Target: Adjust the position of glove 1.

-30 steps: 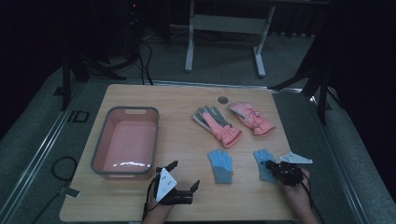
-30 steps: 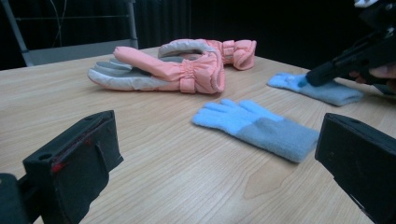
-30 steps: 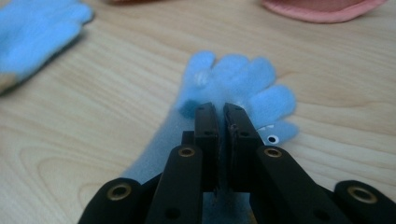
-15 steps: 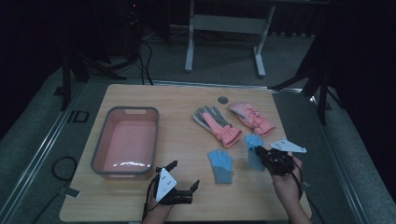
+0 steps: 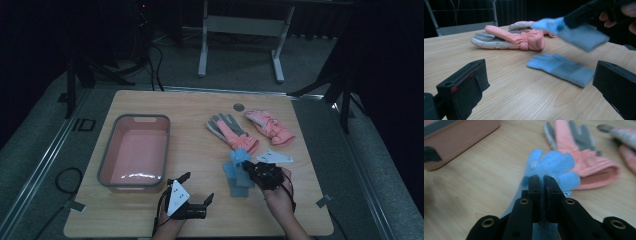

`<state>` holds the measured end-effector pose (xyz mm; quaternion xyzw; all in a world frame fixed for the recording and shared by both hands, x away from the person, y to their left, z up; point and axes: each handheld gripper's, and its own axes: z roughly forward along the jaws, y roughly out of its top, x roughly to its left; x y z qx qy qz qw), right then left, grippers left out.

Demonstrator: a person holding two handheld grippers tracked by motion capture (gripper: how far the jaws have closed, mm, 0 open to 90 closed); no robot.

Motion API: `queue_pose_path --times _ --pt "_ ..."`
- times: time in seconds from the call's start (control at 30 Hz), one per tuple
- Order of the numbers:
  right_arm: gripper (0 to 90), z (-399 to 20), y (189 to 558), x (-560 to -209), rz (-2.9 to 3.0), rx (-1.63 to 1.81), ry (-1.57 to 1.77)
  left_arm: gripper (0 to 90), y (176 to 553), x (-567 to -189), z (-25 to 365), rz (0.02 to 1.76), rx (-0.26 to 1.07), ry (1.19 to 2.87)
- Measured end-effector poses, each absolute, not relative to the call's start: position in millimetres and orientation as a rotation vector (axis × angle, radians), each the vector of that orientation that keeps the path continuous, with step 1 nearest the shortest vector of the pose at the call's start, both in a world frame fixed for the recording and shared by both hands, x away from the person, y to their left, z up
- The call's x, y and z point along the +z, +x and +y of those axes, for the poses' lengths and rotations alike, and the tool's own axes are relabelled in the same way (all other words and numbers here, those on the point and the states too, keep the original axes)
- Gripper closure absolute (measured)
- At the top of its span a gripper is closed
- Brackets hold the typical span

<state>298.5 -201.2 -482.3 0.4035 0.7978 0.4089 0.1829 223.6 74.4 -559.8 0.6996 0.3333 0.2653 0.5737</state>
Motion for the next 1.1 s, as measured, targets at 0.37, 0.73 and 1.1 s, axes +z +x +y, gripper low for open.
queue_pose_path --times 0.37,0.73,1.1 --pt "84.8 -190 297 -509 2.351 1.114 1.150 0.0 224 -560 74 0.785 0.616 1.640" --pt "84.1 -188 307 -529 2.414 1.045 1.133 0.0 224 -560 74 0.784 0.617 1.640" --pt "82.0 -191 309 -540 2.435 1.056 1.139 0.1 225 -559 73 0.763 0.607 1.662"
